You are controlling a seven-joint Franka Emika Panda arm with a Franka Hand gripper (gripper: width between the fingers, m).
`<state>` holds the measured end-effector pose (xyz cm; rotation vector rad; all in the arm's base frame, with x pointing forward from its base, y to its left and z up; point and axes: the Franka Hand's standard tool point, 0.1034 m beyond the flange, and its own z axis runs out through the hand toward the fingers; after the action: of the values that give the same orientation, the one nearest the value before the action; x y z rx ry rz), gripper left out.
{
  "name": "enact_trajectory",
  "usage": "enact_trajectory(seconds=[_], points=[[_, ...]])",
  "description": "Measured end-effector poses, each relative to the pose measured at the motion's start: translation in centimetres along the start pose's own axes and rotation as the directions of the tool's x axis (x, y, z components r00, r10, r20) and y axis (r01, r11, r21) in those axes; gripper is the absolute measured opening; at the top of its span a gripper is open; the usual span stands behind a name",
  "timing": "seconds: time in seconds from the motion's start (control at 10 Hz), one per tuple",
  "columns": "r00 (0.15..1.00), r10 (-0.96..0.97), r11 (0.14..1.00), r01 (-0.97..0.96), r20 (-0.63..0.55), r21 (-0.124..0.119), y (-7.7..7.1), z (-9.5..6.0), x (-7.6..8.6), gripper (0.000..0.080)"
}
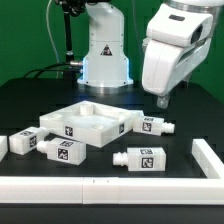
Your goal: Assemble one leg
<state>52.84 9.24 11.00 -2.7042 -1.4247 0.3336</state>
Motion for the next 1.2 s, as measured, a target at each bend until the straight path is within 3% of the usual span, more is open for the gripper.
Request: enact_trajectory(seconds=[0.5,0.6,0.8,1.0,1.2], points=[[1.0,-0.02,1.0,0.02,-0.004,-0.004,0.3,0.0,-0.3,0.065],[0.997,-0.071,0.997,0.071,-0.018,-0.018,1.3,0.0,-1.7,0.065],[0.987,-0.156,0.988,0.155,-0.038,-0.024,3.9,0.1,-3.7,0.065],[0.954,-0.291,0.956,0.286,-0.074,-0.067,7.4,-0.5,-3.4,0.065],[0.951,-0.3,0.953,0.295,-0.075,-0.073,7.6,-0.7,-2.9,0.065]])
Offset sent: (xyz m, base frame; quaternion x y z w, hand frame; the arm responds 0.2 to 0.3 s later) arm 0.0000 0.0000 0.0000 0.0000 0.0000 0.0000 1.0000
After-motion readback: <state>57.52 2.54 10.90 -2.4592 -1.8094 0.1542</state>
